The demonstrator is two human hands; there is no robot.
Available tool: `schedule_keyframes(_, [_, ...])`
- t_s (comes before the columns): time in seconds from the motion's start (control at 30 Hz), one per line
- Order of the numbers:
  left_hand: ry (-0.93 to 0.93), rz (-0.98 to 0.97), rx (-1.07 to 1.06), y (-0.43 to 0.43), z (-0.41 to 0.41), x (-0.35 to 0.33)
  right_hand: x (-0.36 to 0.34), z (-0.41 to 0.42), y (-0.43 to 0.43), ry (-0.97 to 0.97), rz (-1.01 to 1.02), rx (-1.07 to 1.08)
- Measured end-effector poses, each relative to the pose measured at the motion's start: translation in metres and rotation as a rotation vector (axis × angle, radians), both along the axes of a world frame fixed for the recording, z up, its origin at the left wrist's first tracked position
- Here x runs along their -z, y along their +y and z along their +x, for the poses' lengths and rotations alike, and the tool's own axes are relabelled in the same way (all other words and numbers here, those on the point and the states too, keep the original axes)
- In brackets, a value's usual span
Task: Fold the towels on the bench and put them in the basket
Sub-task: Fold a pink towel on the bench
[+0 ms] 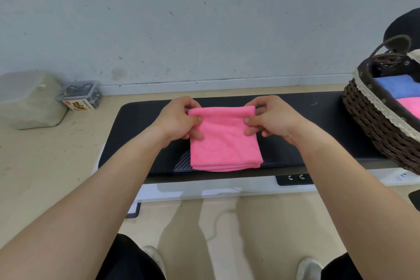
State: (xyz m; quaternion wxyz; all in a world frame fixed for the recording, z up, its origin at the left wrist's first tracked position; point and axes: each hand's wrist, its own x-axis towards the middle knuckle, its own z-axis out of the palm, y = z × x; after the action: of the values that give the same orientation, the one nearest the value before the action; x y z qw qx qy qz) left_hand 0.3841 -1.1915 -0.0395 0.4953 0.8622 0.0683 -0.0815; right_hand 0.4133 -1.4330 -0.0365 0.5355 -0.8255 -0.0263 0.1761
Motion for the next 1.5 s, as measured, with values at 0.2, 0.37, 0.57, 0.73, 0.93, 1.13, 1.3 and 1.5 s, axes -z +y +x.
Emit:
schedule_keyframes(0.2, [-0.012, -0.057, 0.014, 0.003, -0.003, -0.003, 0.002, -0.002, -0.001, -0.138, -0.11, -0.073])
schedule_keyframes(0.37, [-0.016, -0.009, 0.11, 0.011, -0.011, -0.008, 0.006, -0.007, -0.007, -0.218, -0.12, -0.145])
schedule_keyframes(0.57, [-0.05, 0.021, 0.259, 0.021, -0.03, -0.01, 0.007, -0.021, -0.022, -0.246, -0.068, -0.238])
schedule_keyframes(0.73, [-0.068, 0.047, 0.317, 0.022, -0.046, -0.007, 0.011, -0.035, -0.03, -0.23, -0.062, -0.287])
schedule_keyframes(0.93, [-0.162, 0.266, 0.368, 0.02, -0.054, 0.005, 0.017, -0.053, -0.029, -0.326, -0.203, -0.306])
schedule_keyframes(1.13, [-0.247, 0.55, 0.493, 0.014, -0.059, 0.006, 0.012, -0.062, -0.017, -0.677, -0.606, -0.261])
schedule_keyframes(1.3, [-0.326, 0.69, 0.49, -0.001, -0.059, 0.009, 0.016, -0.07, 0.013, -0.879, -0.766, -0.169])
schedule_keyframes(1.5, [-0.408, 0.759, 0.441, -0.005, -0.064, 0.012, 0.04, -0.078, 0.03, -0.692, -0.908, -0.399])
